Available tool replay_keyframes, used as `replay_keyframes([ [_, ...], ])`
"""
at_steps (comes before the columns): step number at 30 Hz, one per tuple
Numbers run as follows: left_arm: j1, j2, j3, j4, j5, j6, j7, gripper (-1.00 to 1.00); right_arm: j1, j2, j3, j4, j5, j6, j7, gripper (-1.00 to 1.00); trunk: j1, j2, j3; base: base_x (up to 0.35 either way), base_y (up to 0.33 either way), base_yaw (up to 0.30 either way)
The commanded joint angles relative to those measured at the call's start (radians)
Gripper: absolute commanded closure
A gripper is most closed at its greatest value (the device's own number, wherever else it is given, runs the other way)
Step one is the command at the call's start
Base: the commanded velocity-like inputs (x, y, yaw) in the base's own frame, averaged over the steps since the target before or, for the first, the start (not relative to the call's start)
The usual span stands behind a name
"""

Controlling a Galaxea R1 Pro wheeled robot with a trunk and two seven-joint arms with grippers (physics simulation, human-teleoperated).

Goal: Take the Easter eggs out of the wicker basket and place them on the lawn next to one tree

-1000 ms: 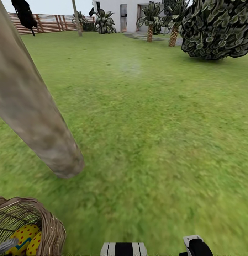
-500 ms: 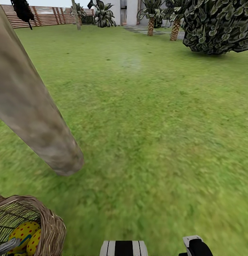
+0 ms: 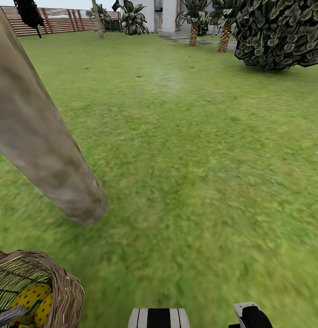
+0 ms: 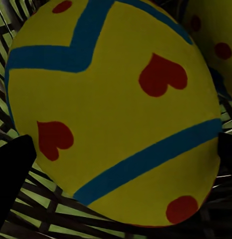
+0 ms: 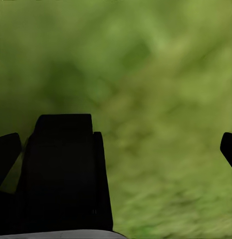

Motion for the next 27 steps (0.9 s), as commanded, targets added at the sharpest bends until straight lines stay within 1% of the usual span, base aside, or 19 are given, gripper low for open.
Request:
replay_keyframes([
  [1, 0.000, -0.001, 0.002, 0.000, 0.001, 0.005, -0.004, 1.00, 0.000, -0.001, 0.003, -0.001, 0.002, 0.003, -0.002, -1.00, 0.000, 0.000, -0.001, 0.000, 0.000, 0.000],
  [13, 0.000, -0.003, 0.002, 0.000, 0.000, 0.005, -0.004, 1.00, 0.000, 0.000, 0.003, -0.004, 0.000, 0.004, -0.001, -1.00, 0.000, 0.000, -0.001, 0.000, 0.000, 0.000],
  [17, 0.000, -0.011, 0.002, 0.000, -0.001, 0.005, -0.004, 1.00, 0.000, 0.000, 0.003, -0.004, 0.000, 0.004, -0.001, -1.00, 0.000, 0.000, -0.001, 0.000, 0.000, 0.000],
  [27, 0.000, -0.012, 0.002, 0.000, -0.001, 0.005, -0.004, 1.00, 0.000, 0.000, 0.004, -0.003, 0.000, 0.003, -0.002, -1.00, 0.000, 0.000, -0.001, 0.000, 0.000, 0.000],
])
